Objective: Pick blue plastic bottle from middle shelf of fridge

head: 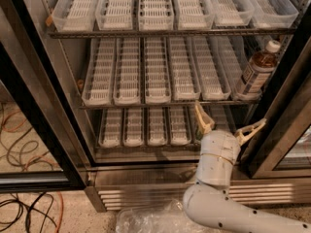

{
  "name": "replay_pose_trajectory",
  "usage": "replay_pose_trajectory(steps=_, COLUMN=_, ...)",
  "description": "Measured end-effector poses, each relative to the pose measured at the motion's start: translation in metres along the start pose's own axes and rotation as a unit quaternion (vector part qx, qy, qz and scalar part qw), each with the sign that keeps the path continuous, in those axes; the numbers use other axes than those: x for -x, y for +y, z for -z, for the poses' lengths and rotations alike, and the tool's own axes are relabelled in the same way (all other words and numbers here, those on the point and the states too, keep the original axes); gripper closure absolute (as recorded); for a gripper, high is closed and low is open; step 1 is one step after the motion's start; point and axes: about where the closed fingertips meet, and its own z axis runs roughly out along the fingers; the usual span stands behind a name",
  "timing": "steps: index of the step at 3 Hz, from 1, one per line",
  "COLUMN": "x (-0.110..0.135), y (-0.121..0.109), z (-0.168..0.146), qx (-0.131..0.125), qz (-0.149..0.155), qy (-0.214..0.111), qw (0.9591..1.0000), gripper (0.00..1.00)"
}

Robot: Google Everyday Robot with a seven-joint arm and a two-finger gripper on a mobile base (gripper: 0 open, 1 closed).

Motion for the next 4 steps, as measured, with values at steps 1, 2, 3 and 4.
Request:
replay_pose_trajectory(steps=1, x=-0.0055, y=-0.0073, z=-0.0135, qx=-0.031, qz=-0.008, qy=-0.027, qw=0.9991, gripper=0.00)
replay_pose_trajectory(steps=2, x=-0.0055, y=-0.0073, z=-0.0135, qx=-0.031, qz=-0.008, qy=-0.027, qw=0.9991, gripper=0.02)
replay_pose_trajectory(steps=3, x=-0.0055, y=-0.0073, z=-0.0135, qx=-0.031, qz=-0.008, qy=-0.027, qw=0.9991, gripper=0.20)
replay_pose_trajectory(steps=4, x=-0.0055, y=-0.0073, z=-0.0135, qx=-0.031, qz=-0.008, qy=-0.027, qw=0.9991, gripper=0.43)
